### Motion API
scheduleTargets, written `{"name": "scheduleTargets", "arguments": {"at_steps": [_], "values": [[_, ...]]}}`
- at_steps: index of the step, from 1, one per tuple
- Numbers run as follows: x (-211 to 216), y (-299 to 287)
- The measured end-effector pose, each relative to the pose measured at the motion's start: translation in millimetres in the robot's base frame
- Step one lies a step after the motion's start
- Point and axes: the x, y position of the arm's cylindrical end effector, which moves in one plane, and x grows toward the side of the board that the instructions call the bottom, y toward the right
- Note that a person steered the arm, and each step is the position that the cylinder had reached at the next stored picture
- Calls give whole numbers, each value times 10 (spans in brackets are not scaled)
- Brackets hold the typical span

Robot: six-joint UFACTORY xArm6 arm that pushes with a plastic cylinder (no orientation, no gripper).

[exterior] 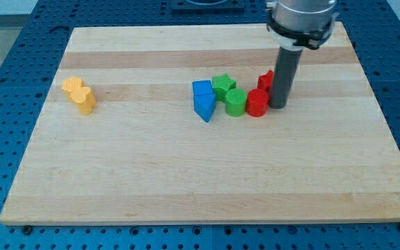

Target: Push the red star along with the green star and blue cube left a bit

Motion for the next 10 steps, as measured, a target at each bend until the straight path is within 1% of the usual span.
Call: {"name": "scheduleTargets", "arguments": {"at_steps": [1, 2, 4, 5, 6, 10], "values": [[0, -131], [0, -14], [-38, 880], [-401, 931], [-461, 813], [-392, -310]]}}
